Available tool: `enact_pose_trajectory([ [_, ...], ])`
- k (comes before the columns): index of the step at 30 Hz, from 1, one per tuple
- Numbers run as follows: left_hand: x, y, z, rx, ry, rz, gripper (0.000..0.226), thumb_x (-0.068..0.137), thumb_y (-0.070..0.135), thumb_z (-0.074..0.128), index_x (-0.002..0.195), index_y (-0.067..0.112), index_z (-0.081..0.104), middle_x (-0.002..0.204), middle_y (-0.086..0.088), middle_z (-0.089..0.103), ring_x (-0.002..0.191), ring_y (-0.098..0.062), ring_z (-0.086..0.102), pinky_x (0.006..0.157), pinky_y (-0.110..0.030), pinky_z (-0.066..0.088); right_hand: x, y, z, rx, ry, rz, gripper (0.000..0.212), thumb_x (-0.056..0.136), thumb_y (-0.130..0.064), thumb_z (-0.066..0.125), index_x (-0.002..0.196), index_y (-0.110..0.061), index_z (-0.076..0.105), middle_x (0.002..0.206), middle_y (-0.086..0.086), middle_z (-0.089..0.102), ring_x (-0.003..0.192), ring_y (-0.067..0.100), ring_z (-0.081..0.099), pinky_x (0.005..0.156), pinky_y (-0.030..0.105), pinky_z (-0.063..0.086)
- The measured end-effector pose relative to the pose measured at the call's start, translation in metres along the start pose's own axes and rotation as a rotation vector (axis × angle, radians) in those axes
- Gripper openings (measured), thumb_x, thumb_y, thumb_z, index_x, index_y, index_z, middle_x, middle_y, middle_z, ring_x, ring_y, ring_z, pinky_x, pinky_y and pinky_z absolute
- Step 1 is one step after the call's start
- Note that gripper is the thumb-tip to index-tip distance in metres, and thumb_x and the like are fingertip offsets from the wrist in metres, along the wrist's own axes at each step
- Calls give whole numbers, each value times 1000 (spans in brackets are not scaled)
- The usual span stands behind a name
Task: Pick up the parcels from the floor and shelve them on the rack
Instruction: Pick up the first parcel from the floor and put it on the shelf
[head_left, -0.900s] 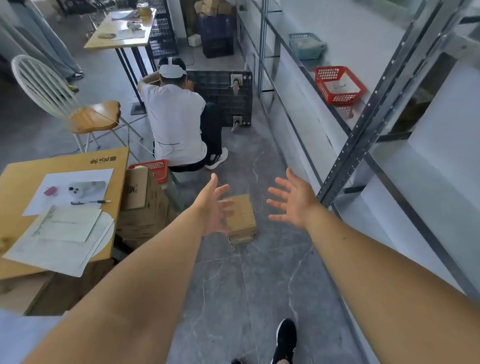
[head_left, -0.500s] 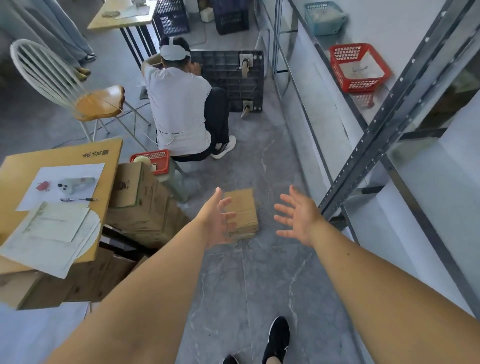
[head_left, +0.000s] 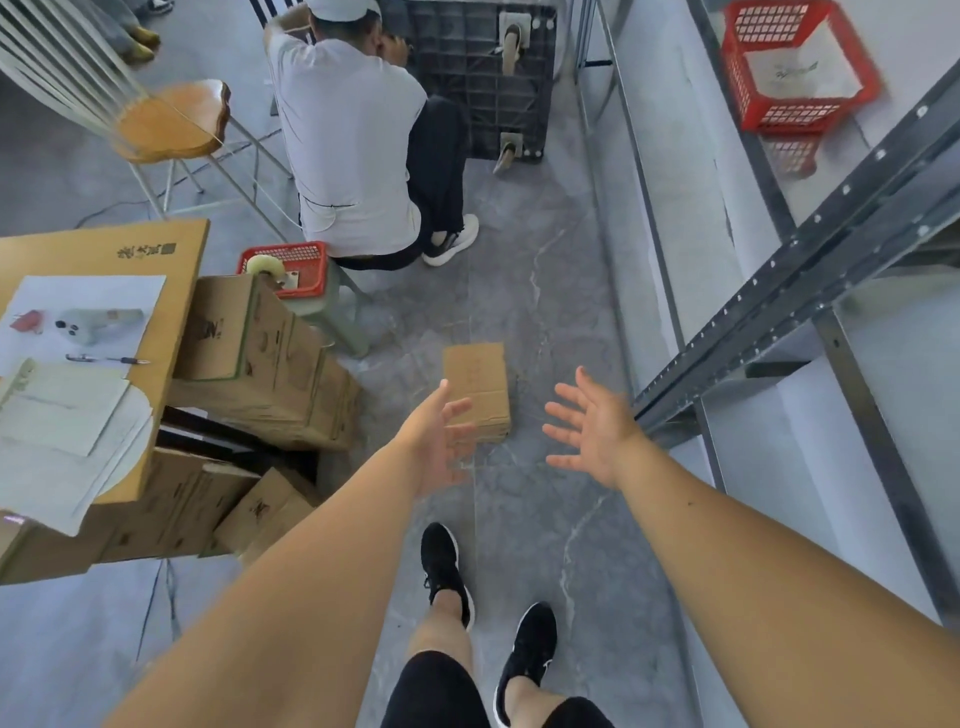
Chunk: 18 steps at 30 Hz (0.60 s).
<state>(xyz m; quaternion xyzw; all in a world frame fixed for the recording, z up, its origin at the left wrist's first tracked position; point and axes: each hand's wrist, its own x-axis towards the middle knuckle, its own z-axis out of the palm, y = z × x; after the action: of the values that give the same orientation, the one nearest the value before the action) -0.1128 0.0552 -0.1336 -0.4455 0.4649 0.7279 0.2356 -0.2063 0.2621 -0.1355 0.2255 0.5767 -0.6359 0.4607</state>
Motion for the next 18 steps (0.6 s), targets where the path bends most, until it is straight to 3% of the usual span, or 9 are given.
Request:
enact_pose_trajectory([
  [3,18,8,-11,1,11,-14,71,106,73,30,158,31,50,165,-12,49,159,-36,33,106,-57,36,19,-4,11,-12,-3,17,69,101,-66,44,156,-24,45,162,7,47,144,35,47,115,68,37],
  [8,52,38,-37,0,21,-42,74,105,75,30,159,29,48,166,-12,46,159,-37,34,108,-60,37,56,-19,35,-9,26,34,68,101,-65,45,155,-24,47,161,7,48,144,36,48,114,69,38],
  [14,88,85,-65,44,46,-92,78,104,76,30,164,27,43,176,-10,30,164,-35,23,123,-63,27,101,-50,63,17,96,38,67,101,-65,47,154,-24,48,159,7,49,142,36,49,112,69,40],
  [18,114,103,-80,45,55,-133,76,105,75,30,164,29,42,177,-8,28,165,-33,21,122,-61,28,132,-56,73,-3,140,23,64,99,-65,49,150,-26,53,157,3,53,141,31,51,112,66,42],
])
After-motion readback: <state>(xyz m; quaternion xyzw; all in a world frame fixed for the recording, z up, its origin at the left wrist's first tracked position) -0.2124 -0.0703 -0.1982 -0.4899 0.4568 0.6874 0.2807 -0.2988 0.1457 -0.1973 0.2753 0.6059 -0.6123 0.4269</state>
